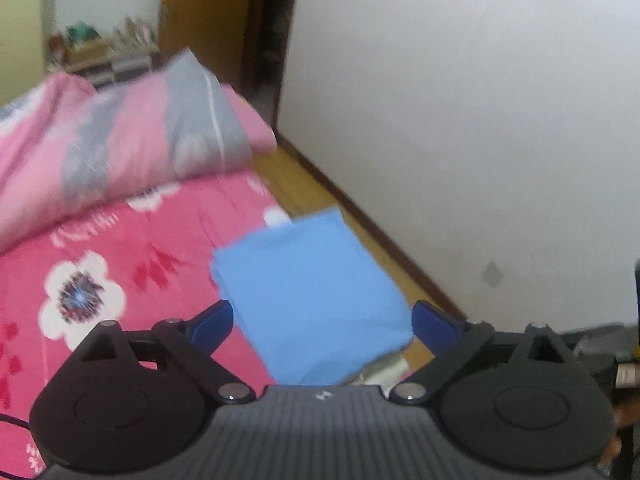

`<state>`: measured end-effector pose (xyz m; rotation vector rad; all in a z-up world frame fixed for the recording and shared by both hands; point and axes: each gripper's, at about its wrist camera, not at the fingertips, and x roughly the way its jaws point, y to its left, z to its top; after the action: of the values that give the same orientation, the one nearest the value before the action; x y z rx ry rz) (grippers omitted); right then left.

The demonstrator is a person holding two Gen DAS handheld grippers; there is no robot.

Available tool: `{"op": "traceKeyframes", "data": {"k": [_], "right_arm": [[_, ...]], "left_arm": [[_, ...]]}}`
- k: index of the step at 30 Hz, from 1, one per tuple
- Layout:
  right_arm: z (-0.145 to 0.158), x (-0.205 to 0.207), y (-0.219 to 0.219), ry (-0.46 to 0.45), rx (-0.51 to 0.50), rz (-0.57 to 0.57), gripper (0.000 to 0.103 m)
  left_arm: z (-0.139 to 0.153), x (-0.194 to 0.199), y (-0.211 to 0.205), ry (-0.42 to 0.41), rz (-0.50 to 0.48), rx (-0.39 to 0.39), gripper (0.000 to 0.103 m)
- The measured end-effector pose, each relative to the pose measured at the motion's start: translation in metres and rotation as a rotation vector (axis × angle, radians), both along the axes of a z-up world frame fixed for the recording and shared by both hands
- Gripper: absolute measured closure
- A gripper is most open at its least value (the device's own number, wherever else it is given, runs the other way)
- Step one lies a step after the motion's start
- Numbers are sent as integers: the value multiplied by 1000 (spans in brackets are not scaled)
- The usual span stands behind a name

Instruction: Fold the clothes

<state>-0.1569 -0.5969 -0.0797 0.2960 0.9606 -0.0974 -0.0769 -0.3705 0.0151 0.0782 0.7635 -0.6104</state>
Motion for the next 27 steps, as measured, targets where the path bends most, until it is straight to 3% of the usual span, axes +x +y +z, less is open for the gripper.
{"op": "traceKeyframes", "data": {"k": [2,8,14,20,27], "right_arm": [[19,-5,8,-31,-29,-6,54],[60,-14,31,-94,-96,-18,40],[80,-10,49,-106,-133,2,24],[76,6,62,-92,-171,28,20],[65,17,67,-52,-174,31,20]], "left_arm": [[17,-6,7,-39,39,-13,1],[58,-16,28,-105,141,-62,0],[85,-22,42,-104,254,-22,0],[81,-10,45,6,306,-22,0],[66,-12,26,49,345,59,0]]}}
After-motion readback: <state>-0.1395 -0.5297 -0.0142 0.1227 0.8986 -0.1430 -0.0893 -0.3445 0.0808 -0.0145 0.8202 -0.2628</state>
